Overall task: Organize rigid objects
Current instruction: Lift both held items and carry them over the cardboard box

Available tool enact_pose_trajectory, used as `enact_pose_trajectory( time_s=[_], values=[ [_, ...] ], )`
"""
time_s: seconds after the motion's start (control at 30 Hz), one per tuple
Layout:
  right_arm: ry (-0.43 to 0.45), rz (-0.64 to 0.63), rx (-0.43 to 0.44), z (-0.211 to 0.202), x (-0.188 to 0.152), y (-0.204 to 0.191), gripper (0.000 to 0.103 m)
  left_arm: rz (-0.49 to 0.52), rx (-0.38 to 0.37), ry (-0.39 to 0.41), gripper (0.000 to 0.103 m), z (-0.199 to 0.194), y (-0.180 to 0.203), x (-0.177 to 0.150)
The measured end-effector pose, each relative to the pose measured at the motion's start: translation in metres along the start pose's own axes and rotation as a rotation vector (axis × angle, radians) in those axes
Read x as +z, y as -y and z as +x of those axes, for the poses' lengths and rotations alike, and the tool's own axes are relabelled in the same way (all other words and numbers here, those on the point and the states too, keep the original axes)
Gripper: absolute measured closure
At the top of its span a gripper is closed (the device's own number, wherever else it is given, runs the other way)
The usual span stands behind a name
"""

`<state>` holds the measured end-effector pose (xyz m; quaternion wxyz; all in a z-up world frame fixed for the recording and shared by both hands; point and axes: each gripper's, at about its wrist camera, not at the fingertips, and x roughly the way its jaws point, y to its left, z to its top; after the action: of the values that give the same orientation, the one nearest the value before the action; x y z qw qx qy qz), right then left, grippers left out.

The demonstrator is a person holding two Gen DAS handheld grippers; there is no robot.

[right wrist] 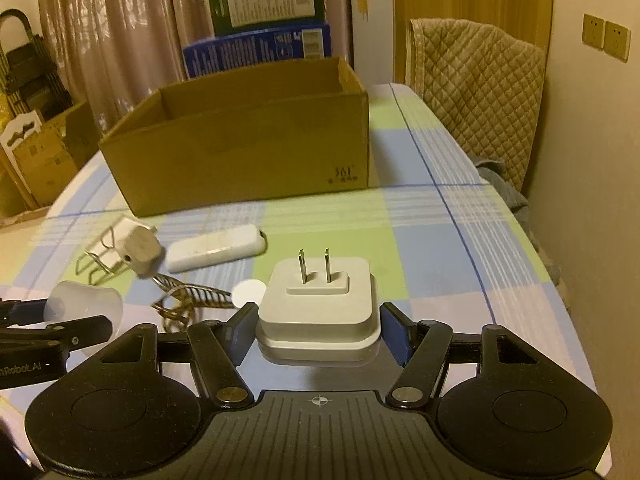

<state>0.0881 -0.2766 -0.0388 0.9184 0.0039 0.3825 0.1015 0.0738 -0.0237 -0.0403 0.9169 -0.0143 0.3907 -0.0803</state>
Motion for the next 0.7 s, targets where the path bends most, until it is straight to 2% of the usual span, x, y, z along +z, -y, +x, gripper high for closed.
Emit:
enact_pose_trajectory(
  time_s=[0.7],
  values=[
    [0.054,-0.04,0.053,-0.048,0.015,-0.03,0.041,0.003,-0.002,0.087,0.035,-0.055,0.0,0.018]
  ],
)
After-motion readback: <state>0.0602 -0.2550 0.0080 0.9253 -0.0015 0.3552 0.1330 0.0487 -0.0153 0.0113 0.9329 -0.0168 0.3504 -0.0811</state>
